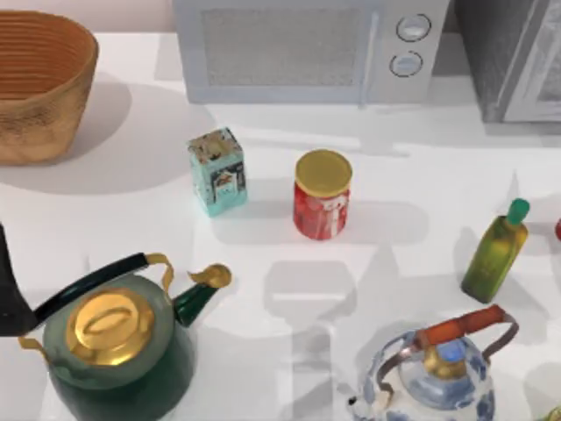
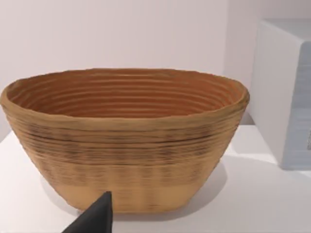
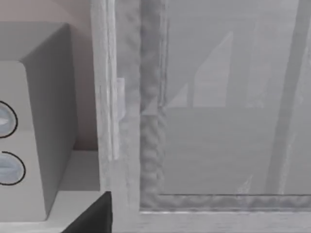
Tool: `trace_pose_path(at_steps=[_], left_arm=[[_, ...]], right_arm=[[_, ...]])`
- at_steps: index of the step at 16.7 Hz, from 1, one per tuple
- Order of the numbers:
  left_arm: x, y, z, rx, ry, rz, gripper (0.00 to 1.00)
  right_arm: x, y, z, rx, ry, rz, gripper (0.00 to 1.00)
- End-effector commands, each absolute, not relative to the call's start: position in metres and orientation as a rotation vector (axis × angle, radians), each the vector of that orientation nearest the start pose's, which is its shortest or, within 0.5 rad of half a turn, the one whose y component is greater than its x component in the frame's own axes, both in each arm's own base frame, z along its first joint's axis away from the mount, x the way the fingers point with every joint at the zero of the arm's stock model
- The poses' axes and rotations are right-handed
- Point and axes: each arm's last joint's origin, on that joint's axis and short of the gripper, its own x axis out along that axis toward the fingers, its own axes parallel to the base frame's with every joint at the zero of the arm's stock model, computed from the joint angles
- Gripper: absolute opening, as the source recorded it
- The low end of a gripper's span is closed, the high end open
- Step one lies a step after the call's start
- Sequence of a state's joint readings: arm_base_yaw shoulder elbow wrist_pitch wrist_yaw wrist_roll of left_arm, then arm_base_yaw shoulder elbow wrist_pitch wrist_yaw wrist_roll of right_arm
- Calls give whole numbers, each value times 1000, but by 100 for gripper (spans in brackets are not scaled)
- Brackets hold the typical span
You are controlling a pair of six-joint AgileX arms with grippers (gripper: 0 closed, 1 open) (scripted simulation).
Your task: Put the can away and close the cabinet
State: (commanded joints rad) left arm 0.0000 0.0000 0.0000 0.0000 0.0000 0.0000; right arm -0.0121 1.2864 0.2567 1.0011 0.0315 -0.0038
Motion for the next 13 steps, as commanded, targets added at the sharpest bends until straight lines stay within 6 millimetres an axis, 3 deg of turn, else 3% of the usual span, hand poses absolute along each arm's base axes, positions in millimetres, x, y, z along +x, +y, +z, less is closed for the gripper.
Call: trace_pose_path(at_steps=[8,13], left_arm=[[106,-1,160,0,0,0,100],[106,-1,160,0,0,0,100]], right_arm=[[235,-5,123,-10,196,-12,100],[225,-7,87,0,358,-7,100]])
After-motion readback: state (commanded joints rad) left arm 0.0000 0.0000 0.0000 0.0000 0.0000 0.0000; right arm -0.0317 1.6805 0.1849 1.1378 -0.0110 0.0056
